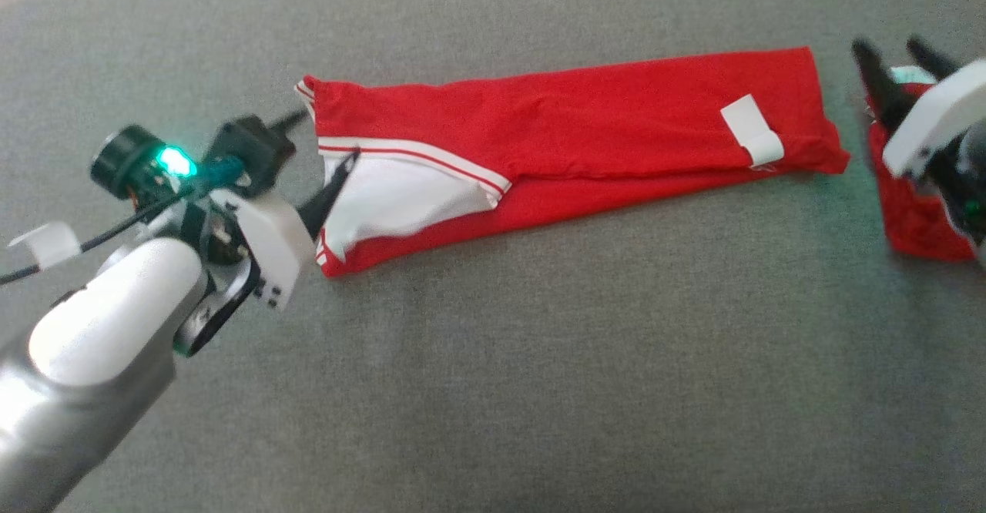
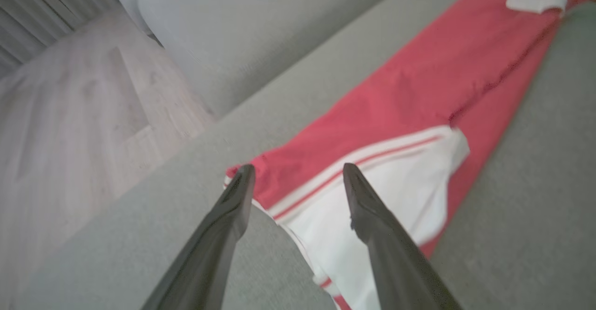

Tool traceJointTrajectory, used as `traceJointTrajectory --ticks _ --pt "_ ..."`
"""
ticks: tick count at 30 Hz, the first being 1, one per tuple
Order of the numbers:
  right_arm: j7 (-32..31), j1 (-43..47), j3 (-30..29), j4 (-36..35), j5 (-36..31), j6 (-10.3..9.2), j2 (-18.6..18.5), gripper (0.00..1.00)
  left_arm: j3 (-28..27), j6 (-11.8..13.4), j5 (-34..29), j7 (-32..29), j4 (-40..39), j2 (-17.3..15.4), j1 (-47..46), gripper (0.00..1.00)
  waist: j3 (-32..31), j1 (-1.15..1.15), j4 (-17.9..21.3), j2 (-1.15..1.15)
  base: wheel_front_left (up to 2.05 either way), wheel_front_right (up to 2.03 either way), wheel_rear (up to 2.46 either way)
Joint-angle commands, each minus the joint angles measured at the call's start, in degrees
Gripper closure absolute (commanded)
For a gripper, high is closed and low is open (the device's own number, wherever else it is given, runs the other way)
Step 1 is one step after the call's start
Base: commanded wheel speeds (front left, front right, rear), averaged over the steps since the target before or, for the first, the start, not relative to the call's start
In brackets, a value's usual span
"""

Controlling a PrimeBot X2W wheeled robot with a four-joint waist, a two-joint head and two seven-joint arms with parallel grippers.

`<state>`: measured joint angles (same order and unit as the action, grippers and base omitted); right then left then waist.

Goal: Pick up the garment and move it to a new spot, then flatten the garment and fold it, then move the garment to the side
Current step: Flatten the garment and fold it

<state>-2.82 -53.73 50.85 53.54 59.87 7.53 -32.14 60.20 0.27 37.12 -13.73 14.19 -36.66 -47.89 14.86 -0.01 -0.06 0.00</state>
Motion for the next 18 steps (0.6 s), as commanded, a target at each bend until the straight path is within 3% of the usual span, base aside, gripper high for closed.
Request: traceJointTrajectory --ticks 1,5,10,13,18 --pt "3.7 -1.3 -3.0 -2.2 3.5 -0.04 0.4 0.0 -5.3 2.9 0.1 3.7 -0.4 -0.6 -1.5 0.0 -1.7 0.01 0.3 0.0 0.0 0.0 0.0" --pt "12.0 0.2 -7.0 -4.2 5.9 -0.04 1.2 0.0 -11.0 9.6 1.8 12.9 1.2 2.3 0.1 0.0 -4.1 0.01 0.6 0.0 0.0 0.0 0.0" --pt "17.5 3.8 -11.0 -5.8 4.2 -0.04 4.1 0.0 -16.2 14.1 5.3 23.0 1.5 6.3 4.8 0.0 -7.4 0.01 0.9 0.0 0.0 0.0 0.0" --pt "17.8 6.9 -16.8 -8.9 -1.4 -0.04 6.3 0.0 -18.8 16.4 6.8 26.9 1.2 8.4 8.8 0.0 -9.0 0.01 1.2 0.0 0.0 0.0 0.0" --pt "17.8 18.6 -30.0 -17.0 -16.5 -0.04 12.5 0.0 -21.8 18.4 6.7 28.6 1.4 11.8 17.1 0.0 -11.4 0.01 1.2 0.0 0.0 0.0 0.0"
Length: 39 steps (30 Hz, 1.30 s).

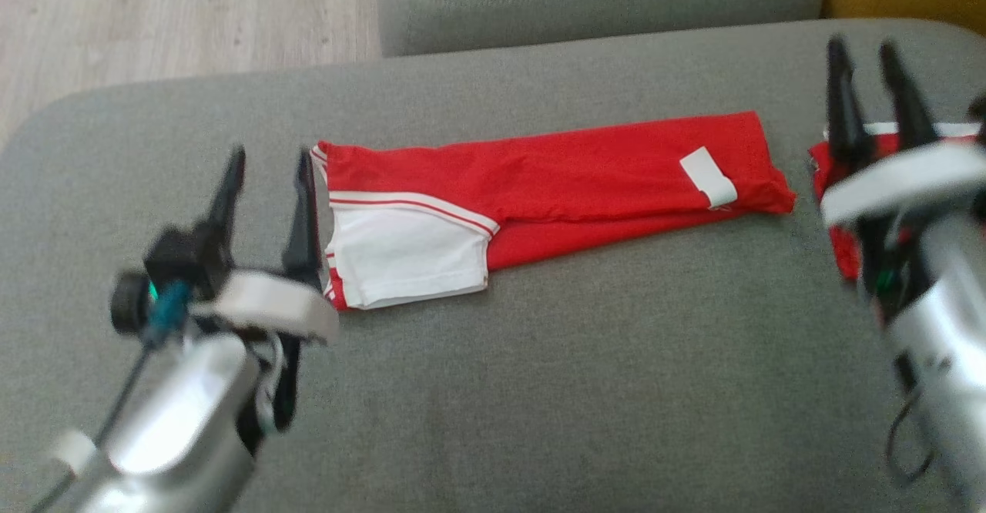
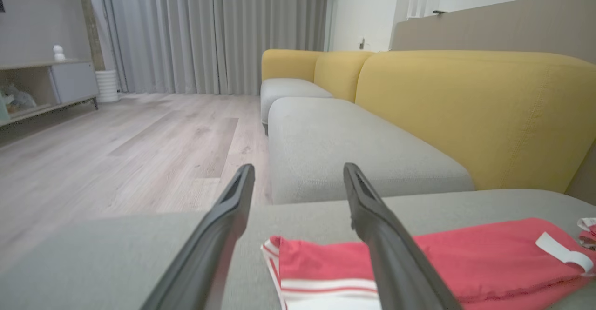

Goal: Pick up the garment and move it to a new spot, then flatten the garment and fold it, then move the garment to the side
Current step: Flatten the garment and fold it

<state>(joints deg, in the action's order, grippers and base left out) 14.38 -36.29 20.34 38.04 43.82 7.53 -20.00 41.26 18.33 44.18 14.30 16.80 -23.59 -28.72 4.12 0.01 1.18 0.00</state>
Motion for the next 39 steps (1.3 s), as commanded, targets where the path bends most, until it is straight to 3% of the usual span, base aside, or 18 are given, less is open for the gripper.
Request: traceJointTrajectory --ticks 1,6,8,12,14,20,27,33,39 --pt "0.6 4.0 -2.5 -3.4 -3.1 -0.04 2.0 0.0 -3.8 0.6 -1.4 0.6 -1.7 -0.4 -0.6 0.0 -1.0 -0.01 -0.1 0.0 0.0 0.0 0.0" --pt "0.6 17.1 -13.7 -13.2 -16.1 -0.04 10.5 0.0 -10.2 0.7 -7.5 0.7 -4.3 4.5 8.4 0.0 -2.3 -0.01 -0.3 0.0 0.0 0.0 0.0" --pt "0.6 21.3 -16.0 -16.3 -21.7 -0.04 12.9 0.0 -12.7 0.2 -10.1 0.7 -5.1 6.8 12.5 0.0 -2.6 -0.01 0.0 0.0 0.0 0.0 0.0" --pt "0.6 26.9 -18.7 -19.9 -26.0 -0.04 16.1 0.0 -18.0 -1.1 -15.1 0.7 -5.6 10.8 18.8 0.0 -2.5 -0.01 0.3 0.0 0.0 0.0 0.0" --pt "0.6 27.7 -19.0 -20.5 -26.2 -0.04 16.4 0.0 -19.3 -1.8 -16.1 0.7 -5.6 11.8 19.8 0.0 -2.4 -0.01 0.4 0.0 0.0 0.0 0.0" --pt "0.6 29.4 -19.7 -21.7 -26.4 -0.04 17.0 0.0 -22.9 -7.2 -21.3 0.7 -3.8 15.3 21.2 0.0 -1.3 -0.01 -0.1 0.0 0.0 0.0 0.0" --pt "0.2 25.0 -19.4 -20.0 -28.6 -0.04 17.1 0.0 -24.7 -11.2 -25.0 0.7 -1.4 17.8 18.8 0.0 1.7 -0.01 -1.6 0.0 0.0 0.0 0.0" --pt "-3.9 16.5 -23.7 -14.0 -31.0 -0.04 16.2 0.0 -24.7 -13.0 -27.0 0.7 -0.2 19.2 15.9 0.0 5.6 -0.01 -3.5 0.0 0.0 0.0 0.0" --pt "-8.3 7.6 -33.2 -3.1 -33.7 -0.04 15.2 0.0 -24.6 -14.0 -28.3 0.7 0.6 20.1 13.7 0.0 9.3 -0.01 -5.7 0.0 0.0 0.0 0.0"
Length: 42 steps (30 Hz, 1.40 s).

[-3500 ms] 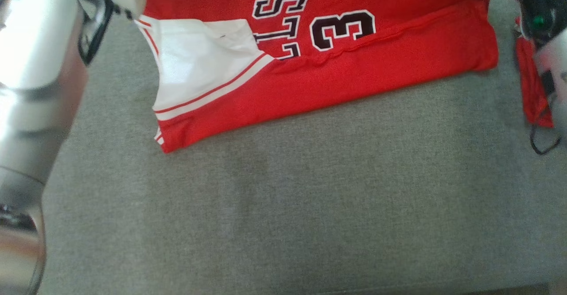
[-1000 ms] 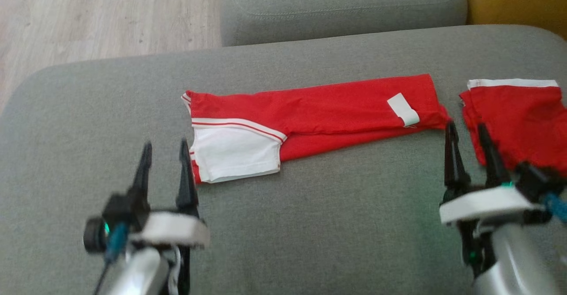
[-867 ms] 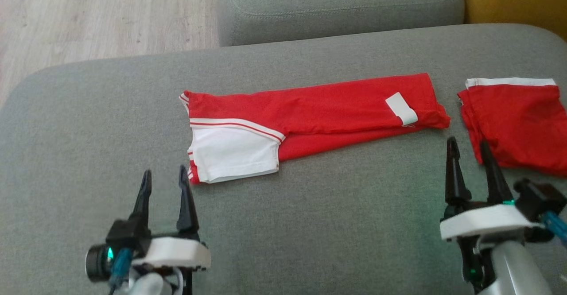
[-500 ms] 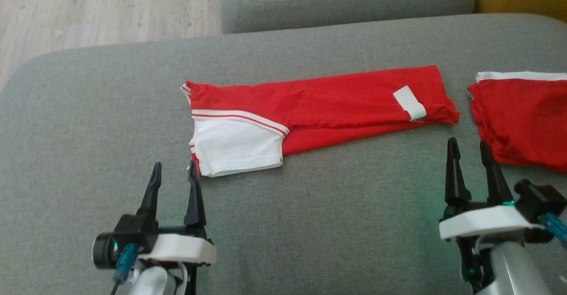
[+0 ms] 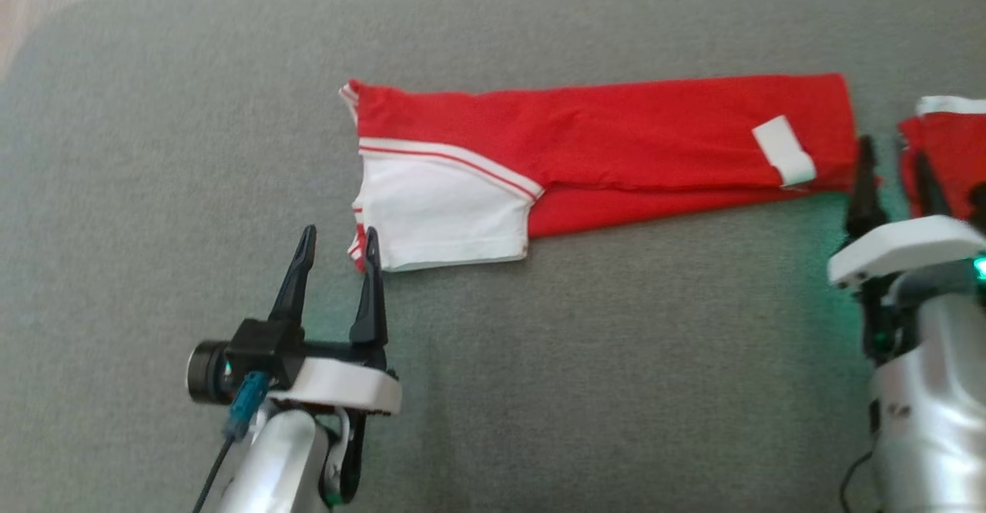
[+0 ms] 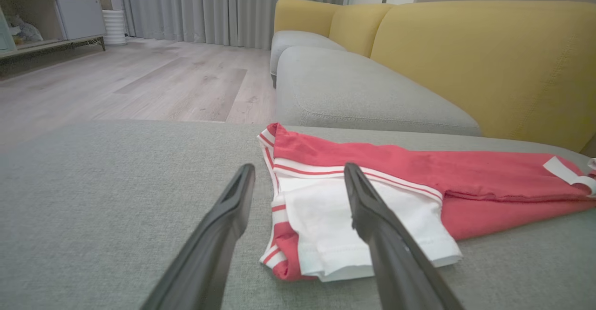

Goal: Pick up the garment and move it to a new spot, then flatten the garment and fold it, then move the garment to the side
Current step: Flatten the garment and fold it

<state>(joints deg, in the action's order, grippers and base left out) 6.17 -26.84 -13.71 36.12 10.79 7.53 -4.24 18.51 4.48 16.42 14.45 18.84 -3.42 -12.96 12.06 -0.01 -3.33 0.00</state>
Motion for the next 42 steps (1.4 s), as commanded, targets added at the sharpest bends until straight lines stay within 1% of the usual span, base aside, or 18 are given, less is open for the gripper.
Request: traceJointTrajectory --ticks 1,2,9,16,17,18,19,23,27,33,36,39,42 --pt "-0.3 -3.2 -0.8 0.6 -1.3 -0.04 -0.6 0.0 -1.8 -0.3 -0.8 0.5 -1.3 0.0 -2.4 0.0 1.8 0.01 -1.6 0.0 0.0 0.0 0.0" --pt "-0.4 -4.4 -2.2 2.3 -1.6 -0.04 -0.6 0.0 -1.8 -0.4 -0.9 0.5 -1.3 0.1 -2.7 0.0 2.4 0.01 -1.9 0.0 0.0 0.0 0.0" --pt "-0.9 -10.0 -6.6 13.7 -6.6 -0.04 -2.0 0.0 -1.8 -0.7 -1.5 0.5 -1.2 0.4 -4.3 0.0 5.3 0.01 -3.4 0.0 0.0 0.0 0.0" --pt "0.4 -13.2 -6.9 22.0 -9.5 -0.04 -2.8 0.0 -2.0 -0.3 -1.9 0.5 -1.5 0.5 -5.0 0.0 6.0 0.01 -3.5 0.0 0.0 0.0 0.0" --pt "0.8 -13.6 -6.6 22.8 -9.5 -0.04 -2.7 0.57 -2.0 -0.3 -1.9 0.5 -1.4 0.5 -5.0 0.0 5.8 0.01 -3.4 0.0 0.0 0.0 0.0" --pt "0.8 -13.6 -6.6 22.8 -9.5 -0.04 -2.7 0.57 -2.0 -0.3 -1.9 0.5 -1.4 0.5 -5.0 0.0 5.8 0.01 -3.4 0.0 0.0 0.0 0.0" --pt "1.6 -13.9 -5.9 23.4 -9.5 -0.04 -2.5 1.0 -2.1 -0.3 -2.0 0.5 -1.4 0.5 -4.9 0.0 5.6 0.01 -3.2 0.0 0.0 0.0 0.0" --pt "5.2 -14.5 -3.9 24.5 -8.5 -0.04 -2.5 1.0 -2.8 -0.3 -2.1 0.5 -1.2 0.5 -4.6 0.0 4.0 0.01 -2.2 0.0 0.0 0.0 0.0" --pt "7.4 -13.7 -2.3 23.2 -6.8 -0.04 -3.4 1.0 -3.2 -0.3 -1.9 0.5 -1.2 0.5 -3.7 0.0 2.0 0.01 -0.8 0.0 0.0 0.0 0.0" --pt "8.4 -10.7 -1.9 18.3 -3.3 -0.04 -7.6 1.0 -4.1 -0.6 -0.9 0.5 -1.5 0.5 -2.2 0.0 -1.2 0.01 1.4 0.0 0.0 0.0 0.0" --pt "8.0 -8.7 -0.7 15.4 -1.8 -0.04 -9.9 1.0 -4.4 -0.7 -0.8 0.5 -1.6 0.5 -1.3 0.0 -3.2 0.01 2.0 0.0 0.0 0.0 0.0" --pt "7.0 -8.1 1.5 13.2 -0.5 -0.04 -9.8 1.0 -4.5 -0.8 -0.3 0.5 -1.4 0.5 -0.6 0.0 -4.6 0.01 2.1 0.0 0.0 0.0 0.0" --pt "6.0 -7.6 4.0 10.6 0.7 -0.04 -8.5 1.0 -4.5 -1.0 -0.4 0.5 -1.3 0.5 0.0 0.0 -6.3 0.01 1.6 0.0 0.0 0.0 0.0"
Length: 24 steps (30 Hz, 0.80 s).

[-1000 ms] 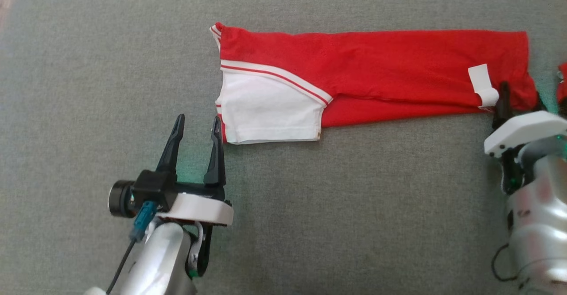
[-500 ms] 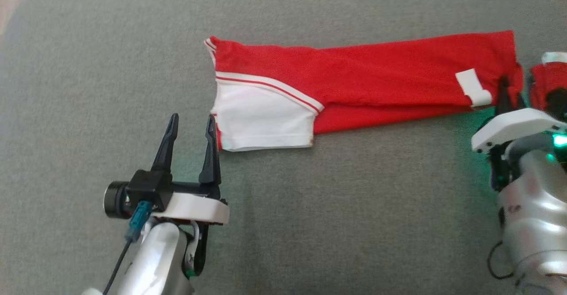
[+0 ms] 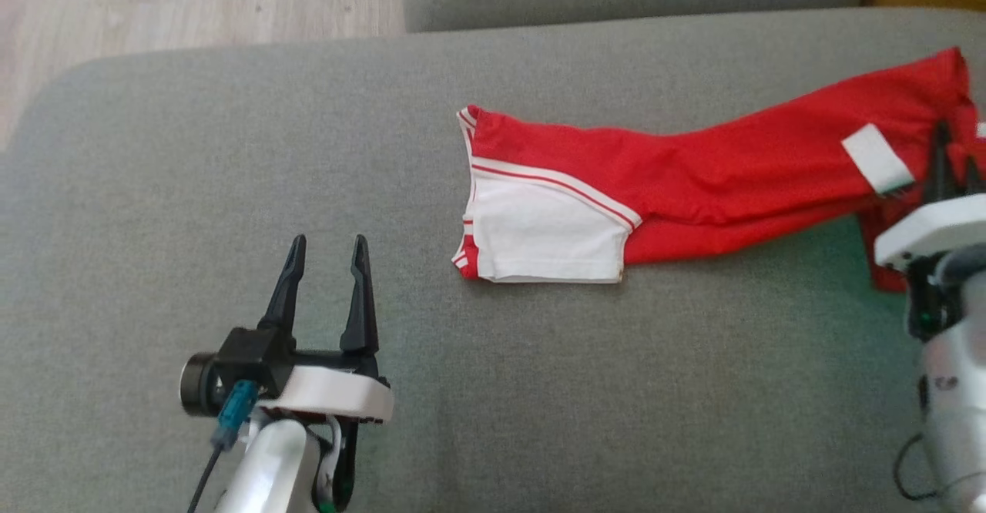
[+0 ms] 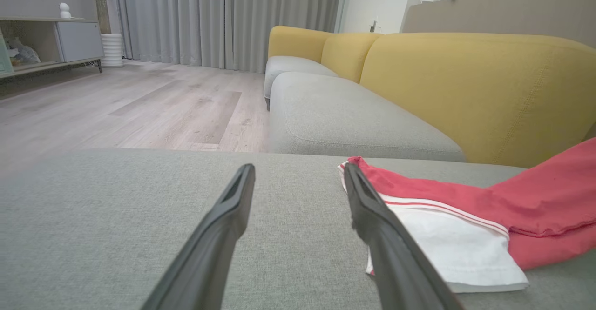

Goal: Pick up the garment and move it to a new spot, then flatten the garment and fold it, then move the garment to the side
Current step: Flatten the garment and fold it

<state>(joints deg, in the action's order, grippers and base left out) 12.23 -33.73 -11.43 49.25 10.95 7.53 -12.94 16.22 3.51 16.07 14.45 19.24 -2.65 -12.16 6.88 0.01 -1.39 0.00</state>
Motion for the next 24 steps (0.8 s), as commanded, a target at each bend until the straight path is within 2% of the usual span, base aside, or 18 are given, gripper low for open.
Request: traceJointTrajectory --ticks 1,5,11,14,19,24 --pt "-0.4 -0.6 2.5 -3.3 1.0 -0.04 0.9 1.0 -2.4 0.0 -0.1 0.5 -1.8 -0.2 -0.6 0.0 -1.6 -0.01 -0.6 0.0 0.0 0.0 0.0" --pt "-1.5 0.2 6.5 -6.3 2.3 -0.04 4.6 1.0 -2.8 -0.2 -0.3 0.5 -2.2 -0.2 0.4 0.0 -4.0 -0.01 -1.8 0.0 0.0 0.0 0.0" --pt "-2.0 2.3 12.3 -8.7 4.9 -0.04 9.4 1.0 -2.0 -0.5 -0.4 0.5 -2.3 -0.2 1.7 0.0 -7.5 -0.01 -5.8 0.0 0.0 0.0 0.0" --pt "-1.4 3.1 15.3 -8.7 6.2 -0.04 10.0 1.0 -1.2 -0.7 -0.6 0.5 -2.3 -0.2 1.5 0.0 -8.0 -0.01 -8.1 0.0 0.0 0.0 0.0" --pt "-0.2 3.7 22.8 -7.3 13.2 -0.04 10.0 1.0 -0.5 -0.8 -1.1 0.5 -2.2 -0.3 1.1 0.0 -8.2 -0.01 -11.2 0.0 0.0 0.0 0.0" --pt "0.7 2.8 25.6 -4.1 16.9 -0.04 10.0 1.0 -0.1 -1.0 -1.2 0.5 -2.2 -0.4 0.6 0.0 -7.6 -0.01 -13.5 0.0 0.0 0.0 0.0"
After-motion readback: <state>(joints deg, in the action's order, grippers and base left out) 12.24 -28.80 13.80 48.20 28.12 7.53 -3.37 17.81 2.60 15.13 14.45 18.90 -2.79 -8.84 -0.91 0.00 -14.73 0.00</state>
